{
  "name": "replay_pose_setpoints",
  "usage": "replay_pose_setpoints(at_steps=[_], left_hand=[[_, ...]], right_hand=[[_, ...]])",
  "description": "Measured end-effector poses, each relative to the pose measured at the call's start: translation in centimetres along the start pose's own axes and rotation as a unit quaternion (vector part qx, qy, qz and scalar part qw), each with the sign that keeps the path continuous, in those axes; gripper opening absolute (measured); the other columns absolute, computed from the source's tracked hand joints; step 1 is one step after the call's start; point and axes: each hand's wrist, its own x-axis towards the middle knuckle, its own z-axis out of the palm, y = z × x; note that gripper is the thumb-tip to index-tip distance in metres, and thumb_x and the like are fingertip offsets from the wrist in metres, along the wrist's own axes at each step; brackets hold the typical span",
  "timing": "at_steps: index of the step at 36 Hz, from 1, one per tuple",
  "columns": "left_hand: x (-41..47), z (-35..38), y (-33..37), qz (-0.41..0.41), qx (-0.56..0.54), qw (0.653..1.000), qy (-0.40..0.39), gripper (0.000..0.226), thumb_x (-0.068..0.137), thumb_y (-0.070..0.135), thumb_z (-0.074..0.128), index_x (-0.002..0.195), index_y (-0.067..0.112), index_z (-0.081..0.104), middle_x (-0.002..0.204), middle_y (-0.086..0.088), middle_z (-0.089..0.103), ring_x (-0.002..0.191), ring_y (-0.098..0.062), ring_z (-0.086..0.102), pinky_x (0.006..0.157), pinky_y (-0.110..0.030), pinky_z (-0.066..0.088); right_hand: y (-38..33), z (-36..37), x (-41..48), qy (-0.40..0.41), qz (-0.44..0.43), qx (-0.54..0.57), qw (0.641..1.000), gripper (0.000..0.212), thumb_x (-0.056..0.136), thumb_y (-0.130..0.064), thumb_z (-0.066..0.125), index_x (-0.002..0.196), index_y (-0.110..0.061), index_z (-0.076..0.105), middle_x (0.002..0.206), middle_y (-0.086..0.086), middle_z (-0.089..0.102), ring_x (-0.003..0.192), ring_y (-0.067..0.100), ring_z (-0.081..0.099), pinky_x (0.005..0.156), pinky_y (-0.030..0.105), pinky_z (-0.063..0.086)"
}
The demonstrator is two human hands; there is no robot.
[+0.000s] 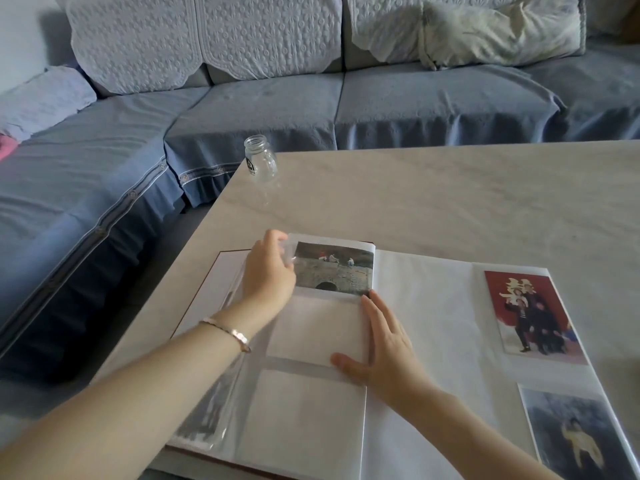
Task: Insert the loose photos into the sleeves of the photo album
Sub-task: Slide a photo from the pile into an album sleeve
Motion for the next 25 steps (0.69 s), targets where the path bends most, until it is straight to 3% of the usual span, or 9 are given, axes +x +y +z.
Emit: replay_pose_setpoints(at_steps=[2,5,8,10,12,16,19,22,25], left_hand=[[-0.7,1.1,0.2,0.137,0.033,0.990,0.002,0.033,0.090,0.002,0.054,0.123,0.007,0.053,0.129,-0.008,0.052,0.120,-0.022,0.047,0.098,-0.022,0.033],[-1.8,2.6,0.9,0.251,-0.029,0.954,-0.164,0.040,0.099,0.008,0.041,0.138,0.009,0.044,0.150,0.003,0.030,0.140,-0.011,0.023,0.113,-0.019,0.013],[-2.3,4.1,0.1,0.303,0.074,0.918,-0.247,0.046,0.103,0.022,0.030,0.148,0.024,0.022,0.156,0.008,0.009,0.145,-0.008,0.002,0.116,-0.022,-0.003],[-2.2,4.4,-0.6,0.279,0.139,0.914,-0.258,0.048,0.103,0.033,0.025,0.148,0.033,0.009,0.156,0.013,-0.002,0.144,-0.006,-0.007,0.114,-0.023,-0.008],[-2.0,4.4,-0.8,0.229,0.145,0.925,-0.267,0.050,0.102,0.039,0.023,0.148,0.037,0.003,0.156,0.015,-0.008,0.143,-0.005,-0.011,0.116,-0.028,-0.007],[-2.0,4.5,-0.8,0.139,0.142,0.946,-0.254,0.051,0.102,0.041,0.019,0.149,0.034,0.001,0.157,0.011,-0.009,0.143,-0.004,-0.012,0.117,-0.030,-0.007],[-2.0,4.4,-0.2,0.113,0.165,0.949,-0.242,0.053,0.101,0.042,0.019,0.150,0.030,0.003,0.158,0.008,-0.006,0.145,-0.008,-0.008,0.117,-0.032,-0.005],[-2.0,4.3,1.5,0.081,0.180,0.962,-0.189,0.051,0.101,0.035,0.027,0.149,0.018,0.022,0.158,-0.002,0.015,0.144,-0.018,0.013,0.116,-0.034,0.009],[-2.9,4.3,4.2,0.084,0.139,0.980,-0.119,0.039,0.095,0.022,0.042,0.132,0.010,0.049,0.138,-0.008,0.046,0.126,-0.026,0.042,0.102,-0.031,0.030]], right_hand=[[0.0,-0.1,0.0,0.003,-0.009,0.005,1.000,0.116,0.053,-0.076,0.049,0.148,-0.023,0.009,0.144,-0.022,0.003,0.141,0.007,0.009,0.108,0.013,0.007],[0.0,-0.4,-0.2,-0.001,-0.013,0.002,1.000,0.102,0.073,-0.056,0.068,0.148,-0.022,0.008,0.148,-0.019,0.004,0.142,0.007,0.008,0.108,0.013,0.006],[0.1,-0.6,-0.3,-0.016,-0.028,-0.025,0.999,0.107,0.064,-0.075,0.048,0.149,-0.023,0.007,0.147,-0.022,-0.003,0.142,0.003,0.004,0.105,0.008,0.001],[0.2,-0.8,-0.3,-0.026,-0.037,-0.040,0.998,0.107,0.062,-0.077,0.042,0.149,-0.024,0.008,0.145,-0.024,-0.006,0.142,0.002,0.004,0.105,0.007,0.002],[0.3,-1.1,-0.4,-0.033,-0.041,-0.047,0.998,0.096,0.077,-0.065,0.056,0.149,-0.023,0.009,0.151,-0.019,-0.007,0.142,0.002,0.004,0.109,0.010,0.004],[0.4,-1.8,-0.6,-0.049,-0.044,-0.056,0.996,0.083,0.086,-0.051,0.057,0.149,-0.021,0.011,0.155,-0.016,-0.007,0.142,0.002,0.005,0.111,0.013,0.005],[0.8,-2.6,-1.1,-0.066,-0.044,-0.057,0.995,0.073,0.089,-0.045,0.055,0.148,-0.023,0.019,0.154,-0.018,0.005,0.141,0.002,0.012,0.110,0.012,0.008],[2.1,-4.5,-2.4,-0.056,-0.042,-0.069,0.995,0.049,0.092,-0.037,0.054,0.138,-0.027,0.042,0.149,-0.019,0.026,0.134,0.001,0.029,0.103,0.007,0.017],[4.0,-7.3,-4.1,-0.015,-0.014,-0.097,0.995,0.035,0.093,-0.034,0.054,0.127,-0.032,0.052,0.145,-0.020,0.031,0.130,0.002,0.036,0.103,0.013,0.027]])
